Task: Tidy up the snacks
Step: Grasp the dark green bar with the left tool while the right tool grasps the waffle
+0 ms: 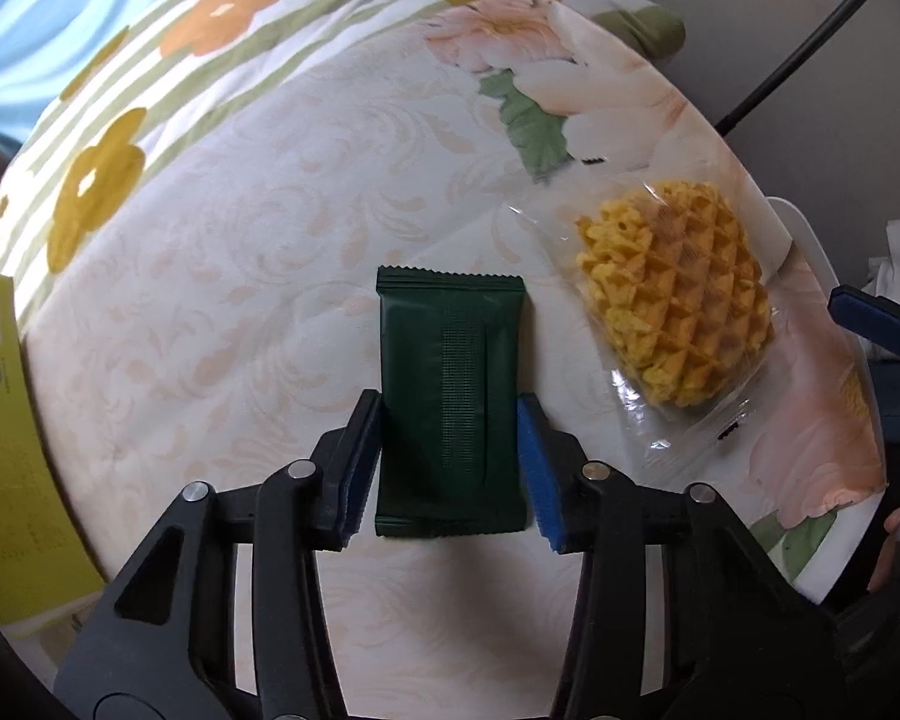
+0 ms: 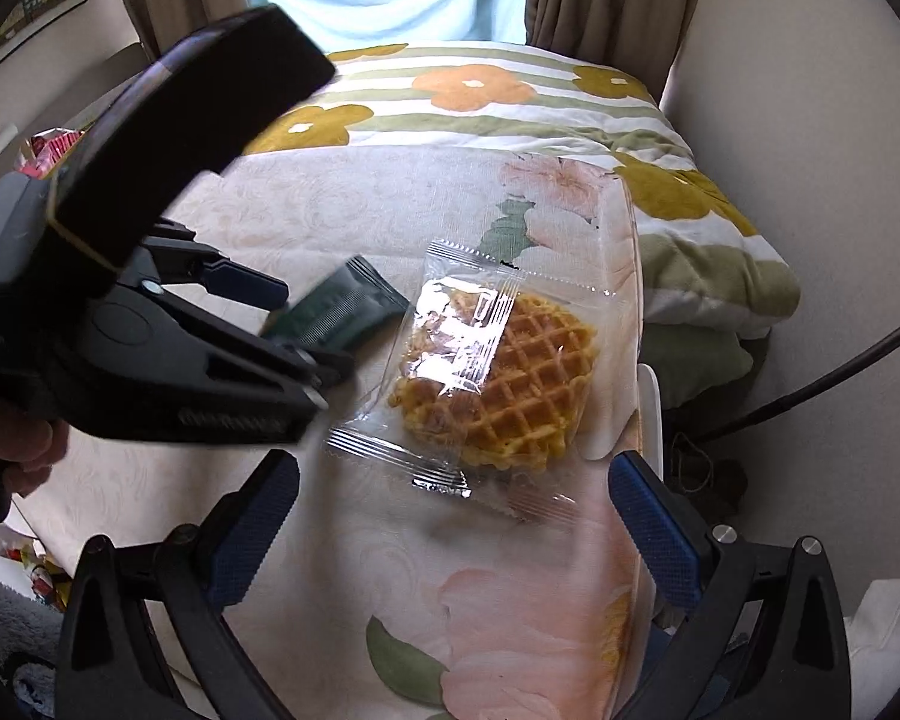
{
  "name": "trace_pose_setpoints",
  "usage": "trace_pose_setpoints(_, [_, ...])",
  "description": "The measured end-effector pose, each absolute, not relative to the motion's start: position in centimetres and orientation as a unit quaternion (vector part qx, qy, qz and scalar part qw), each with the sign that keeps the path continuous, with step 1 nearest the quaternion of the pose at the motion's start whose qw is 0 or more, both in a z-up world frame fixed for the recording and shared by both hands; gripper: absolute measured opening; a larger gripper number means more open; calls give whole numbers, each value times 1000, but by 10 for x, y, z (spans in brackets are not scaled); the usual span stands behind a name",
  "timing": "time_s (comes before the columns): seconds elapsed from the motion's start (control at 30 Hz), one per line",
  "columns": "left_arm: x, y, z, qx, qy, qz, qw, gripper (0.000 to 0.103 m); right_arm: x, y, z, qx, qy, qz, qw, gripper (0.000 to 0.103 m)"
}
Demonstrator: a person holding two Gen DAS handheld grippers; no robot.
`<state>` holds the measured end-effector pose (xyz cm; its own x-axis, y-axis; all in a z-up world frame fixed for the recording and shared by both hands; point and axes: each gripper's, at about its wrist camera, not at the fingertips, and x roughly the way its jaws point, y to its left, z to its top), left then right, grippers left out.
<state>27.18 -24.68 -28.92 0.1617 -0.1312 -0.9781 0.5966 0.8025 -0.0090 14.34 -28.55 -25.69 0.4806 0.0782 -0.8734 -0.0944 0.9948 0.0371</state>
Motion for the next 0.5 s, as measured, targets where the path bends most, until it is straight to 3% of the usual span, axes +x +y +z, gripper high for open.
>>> trace_pose_setpoints(0.5, [296, -206, -279, 155, 601, -237, 747, 40, 173, -297, -280, 112, 527, -49, 841, 103])
